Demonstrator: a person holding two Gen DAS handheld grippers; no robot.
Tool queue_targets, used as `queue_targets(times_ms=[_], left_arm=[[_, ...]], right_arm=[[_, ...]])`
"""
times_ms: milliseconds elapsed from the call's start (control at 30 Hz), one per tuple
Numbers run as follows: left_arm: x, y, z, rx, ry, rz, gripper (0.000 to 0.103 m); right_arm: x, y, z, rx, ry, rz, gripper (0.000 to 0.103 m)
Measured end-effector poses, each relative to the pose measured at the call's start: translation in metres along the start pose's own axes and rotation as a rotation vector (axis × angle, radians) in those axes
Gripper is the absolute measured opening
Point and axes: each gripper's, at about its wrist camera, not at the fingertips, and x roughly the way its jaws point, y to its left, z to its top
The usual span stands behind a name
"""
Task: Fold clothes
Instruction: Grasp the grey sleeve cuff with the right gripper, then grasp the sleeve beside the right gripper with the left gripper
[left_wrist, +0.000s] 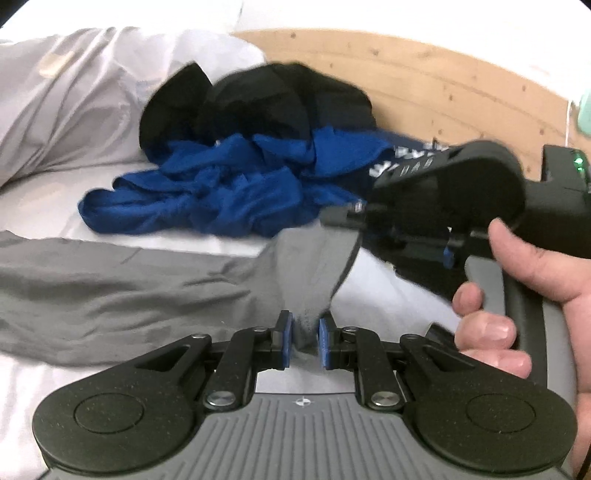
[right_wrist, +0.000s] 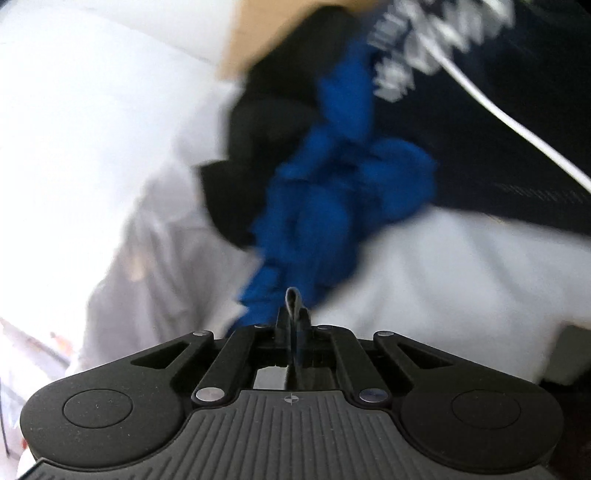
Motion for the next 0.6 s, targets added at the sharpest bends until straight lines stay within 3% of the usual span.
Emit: queue_targets(times_ms=[100, 233, 400, 467, 600], left_arm=[[-0.02, 0.008, 0.002, -0.009, -0.051, -0.013, 0.017], [-0.045, 0.018, 0.0, 0.013, -0.092, 0.001, 0.02], [-0.068, 0.026, -0.011, 0.046, -0.124, 0.076, 0.043], [-0.072, 0.023, -0.016, 0.093, -0.137, 0.118, 0.057], [-0.073, 0.017, -0.019, 0.147, -0.141, 0.154, 0.058]], right_arm=[[-0.008, 0.03, -0.003, -0.075, -0.017, 0.075, 0.003], [-0.011, 0.072, -0.016, -0.24, 0.007, 0.109, 0.003], [-0.006, 0.107, -0.035, -0.391, 0.064, 0.122, 0.003], [-0.003, 0.114, -0.04, -0.414, 0.086, 0.118, 0.003], [0.002, 0.128, -0.048, -0.483, 0.117, 0.1, 0.003]])
